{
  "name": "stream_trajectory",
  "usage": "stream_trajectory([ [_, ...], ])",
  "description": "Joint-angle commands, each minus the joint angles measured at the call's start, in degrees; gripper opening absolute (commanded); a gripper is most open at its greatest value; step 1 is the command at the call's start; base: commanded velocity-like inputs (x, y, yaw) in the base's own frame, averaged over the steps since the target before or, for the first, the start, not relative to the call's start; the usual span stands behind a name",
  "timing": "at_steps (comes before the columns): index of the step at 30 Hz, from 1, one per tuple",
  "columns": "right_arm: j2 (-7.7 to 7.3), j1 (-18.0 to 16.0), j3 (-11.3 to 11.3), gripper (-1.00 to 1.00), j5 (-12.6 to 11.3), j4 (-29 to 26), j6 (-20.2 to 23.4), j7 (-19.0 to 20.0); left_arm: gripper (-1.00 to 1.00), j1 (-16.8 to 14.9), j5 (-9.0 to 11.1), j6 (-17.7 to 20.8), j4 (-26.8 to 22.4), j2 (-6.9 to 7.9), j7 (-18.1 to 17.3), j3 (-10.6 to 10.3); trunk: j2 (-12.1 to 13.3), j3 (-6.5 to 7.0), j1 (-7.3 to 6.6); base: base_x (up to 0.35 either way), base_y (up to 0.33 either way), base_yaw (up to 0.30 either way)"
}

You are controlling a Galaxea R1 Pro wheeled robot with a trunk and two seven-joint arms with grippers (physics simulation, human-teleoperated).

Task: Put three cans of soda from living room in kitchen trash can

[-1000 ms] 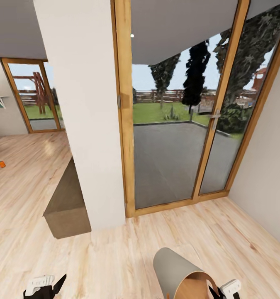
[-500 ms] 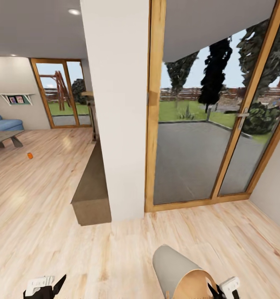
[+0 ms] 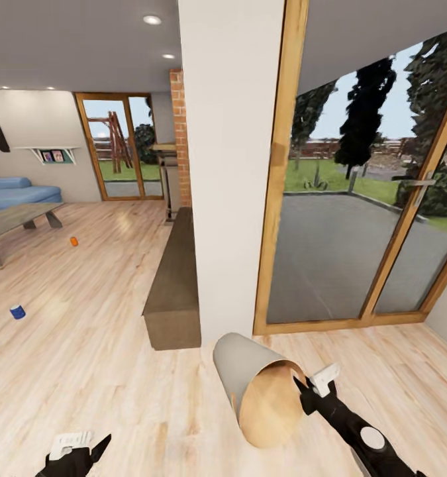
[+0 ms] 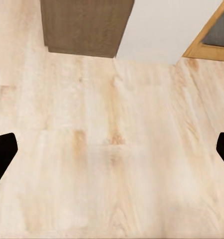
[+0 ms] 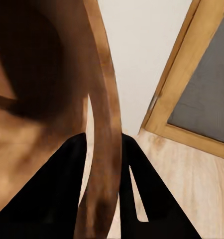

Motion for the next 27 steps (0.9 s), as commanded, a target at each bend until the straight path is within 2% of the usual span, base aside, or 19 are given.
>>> stream_trajectory([
  [1, -0.11, 0.83, -0.12, -1.00, 0.17, -1.52, 0.50, 0.52, 1.00, -0.12, -0.79, 1.03, -1.33, -0.03, -0.05, -0.10, 0.00, -0.01, 0.00, -0.008, 0.251, 0.080],
  [2, -0.30, 2.62, -0.18, -1.00, 0.50, -4.20, 0.98, 0.77, 1.00, -0.30, -2.67, 2.94, -3.89, -0.12, -0.12, -0.59, 0.00, -0.02, 0.00, -0.005, 0.251, 0.055],
  [5, -0.60, 5.19, -0.28, -1.00, 0.69, -6.94, 1.34, 1.06, 1.00, -0.46, -5.87, 5.26, -6.96, -0.22, -0.44, -2.44, 0.00, -0.03, 0.00, -0.003, 0.250, 0.036],
  [6, -1.25, 6.48, -0.34, -1.00, 0.59, -7.88, 1.45, 1.60, 1.00, -0.52, -7.52, 6.27, -8.24, -0.26, -0.85, -4.53, 0.00, -0.03, 0.00, -0.002, 0.246, 0.018],
  [7, -2.86, 7.61, -0.40, -1.00, 0.33, -8.46, 1.52, 2.91, 1.00, -0.54, -9.04, 7.03, -9.33, -0.24, -1.30, -8.51, 0.00, -0.03, 0.00, -0.001, 0.227, 0.009],
  [8, -3.79, 8.06, -0.40, -1.00, 0.20, -8.58, 1.54, 3.85, 1.00, -0.54, -9.66, 7.06, -9.52, -0.21, -1.49, -11.02, 0.00, -0.03, 0.00, -0.001, 0.218, 0.006],
  [11, -4.76, 8.67, -0.40, -1.00, 0.05, -8.04, 1.56, 5.10, 1.00, -0.49, -10.47, 6.15, -8.65, -0.20, -1.73, -14.57, 0.00, -0.03, 0.00, 0.000, 0.209, 0.003],
  [16, -5.07, 8.92, -0.67, -1.00, -0.03, -5.86, 1.50, 5.46, 1.00, -0.41, -10.80, 3.11, -7.58, -0.12, -2.49, -16.04, 0.00, -0.06, 0.00, 0.000, 0.198, 0.045],
  [18, -4.90, 8.96, -2.52, -1.00, -0.03, -4.06, 1.17, 5.47, 1.00, -0.44, -10.89, 2.49, -7.33, -0.14, -3.72, -16.24, 0.00, -0.09, 0.00, 0.000, 0.178, 0.039],
  [21, -4.81, 8.99, -3.53, -1.00, -0.03, -2.58, 0.37, 5.45, 1.00, -0.45, -10.94, 2.26, -6.60, -0.14, -4.22, -16.34, 0.00, -0.10, 0.00, 0.000, 0.160, 0.013],
  [27, -4.65, 9.02, -3.87, -1.00, -0.02, -1.85, -0.08, 5.41, 1.00, -0.45, -10.93, 1.77, -4.35, -0.15, -4.44, -16.41, 0.00, -0.22, 0.00, 0.000, 0.129, 0.034],
])
